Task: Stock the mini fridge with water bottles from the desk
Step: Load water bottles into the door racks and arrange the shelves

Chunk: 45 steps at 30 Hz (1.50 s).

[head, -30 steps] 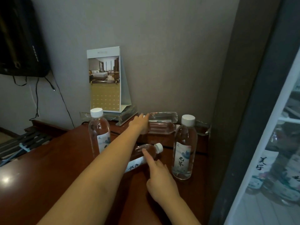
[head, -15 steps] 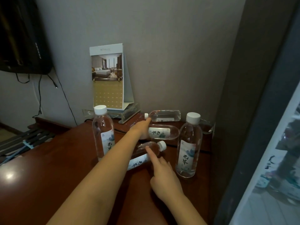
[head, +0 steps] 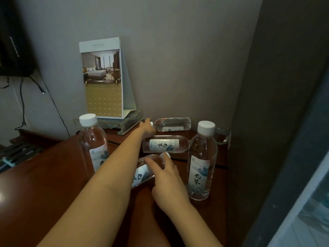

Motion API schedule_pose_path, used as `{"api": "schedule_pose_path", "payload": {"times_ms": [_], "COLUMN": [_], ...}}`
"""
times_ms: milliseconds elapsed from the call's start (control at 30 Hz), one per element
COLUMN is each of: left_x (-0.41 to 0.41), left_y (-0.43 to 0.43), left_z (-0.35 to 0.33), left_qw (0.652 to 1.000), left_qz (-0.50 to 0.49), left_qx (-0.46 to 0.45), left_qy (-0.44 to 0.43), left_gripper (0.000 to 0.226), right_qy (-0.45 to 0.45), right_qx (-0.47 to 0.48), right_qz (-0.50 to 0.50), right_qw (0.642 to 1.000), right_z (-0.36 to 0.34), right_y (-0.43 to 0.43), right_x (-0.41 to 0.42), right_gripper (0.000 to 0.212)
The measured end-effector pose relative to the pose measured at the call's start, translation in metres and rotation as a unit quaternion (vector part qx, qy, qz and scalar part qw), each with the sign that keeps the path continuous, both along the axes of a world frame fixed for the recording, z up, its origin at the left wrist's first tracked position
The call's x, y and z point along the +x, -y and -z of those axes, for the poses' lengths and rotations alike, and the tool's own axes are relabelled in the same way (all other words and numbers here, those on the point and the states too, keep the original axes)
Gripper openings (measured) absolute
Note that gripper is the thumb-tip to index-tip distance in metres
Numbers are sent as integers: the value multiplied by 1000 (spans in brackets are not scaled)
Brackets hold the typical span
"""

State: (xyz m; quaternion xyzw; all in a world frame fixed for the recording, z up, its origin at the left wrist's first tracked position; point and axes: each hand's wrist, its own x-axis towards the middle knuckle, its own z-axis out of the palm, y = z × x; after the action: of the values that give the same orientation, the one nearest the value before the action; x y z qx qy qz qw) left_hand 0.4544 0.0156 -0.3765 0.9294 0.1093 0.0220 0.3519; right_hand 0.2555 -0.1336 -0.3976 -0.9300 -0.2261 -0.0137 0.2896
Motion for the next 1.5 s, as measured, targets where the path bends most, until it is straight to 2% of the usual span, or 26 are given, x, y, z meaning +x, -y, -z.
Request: {"api": "schedule_pose_path", "payload": {"times_ms": [100, 167, 233, 300, 433, 600, 700, 800, 933, 1033, 1167, 1267, 1333, 1400, 1500], "left_x": [16, 25, 32, 30, 18, -9, -31, -57, -99, -132, -184, -222, -244, -264, -285], "left_y": [0, 0, -1, 3, 12, 27, 41, 43, 30, 26, 33, 37, 40, 42, 42], "left_z": [-2, -3, -3, -6, -11, -35, -72, -112, -162, -192, -207, -204, -202, -201, -194], "left_qw": [996, 989, 989, 989, 982, 978, 968, 955, 940, 928, 929, 934, 937, 942, 950], "left_qz": [42, 62, 59, 50, 85, 80, 46, 12, -99, -157, -176, -175, -172, -168, -149], "left_qx": [80, 136, 136, 139, 171, 167, 167, 173, 79, 52, 32, 42, 46, 56, 69], "left_qy": [-16, -15, -17, -17, -9, 92, 184, 239, 316, 335, 323, 310, 299, 287, 265], "left_gripper": [71, 57, 52, 58, 47, 47, 44, 44, 50, 53, 30, 29, 29, 30, 36], "right_qy": [15, 26, 34, 37, 31, 20, 12, -1, -56, -115, -90, -92, -92, -79, -72], "right_qx": [-1, -1, -3, -2, 14, 19, 25, 12, -7, 105, 263, 324, 343, 354, 321], "right_qz": [-21, -23, -24, -26, -28, -27, -26, -30, -50, -10, 31, -3, -9, -6, -18], "right_qw": [1000, 999, 999, 999, 999, 999, 999, 999, 997, 988, 960, 942, 935, 932, 944], "right_z": [2, 5, 6, 7, 6, 5, 2, -4, -16, -30, -58, -77, -81, -81, -81], "right_y": [-4, -6, -7, -7, -8, -8, -7, -5, 2, 5, -4, -12, -13, -10, 0], "right_x": [9, 11, 11, 12, 10, 8, 4, 3, 0, -11, -39, -71, -92, -111, -133], "right_gripper": [82, 81, 81, 81, 79, 78, 77, 75, 71, 67, 96, 108, 100, 83, 62]}}
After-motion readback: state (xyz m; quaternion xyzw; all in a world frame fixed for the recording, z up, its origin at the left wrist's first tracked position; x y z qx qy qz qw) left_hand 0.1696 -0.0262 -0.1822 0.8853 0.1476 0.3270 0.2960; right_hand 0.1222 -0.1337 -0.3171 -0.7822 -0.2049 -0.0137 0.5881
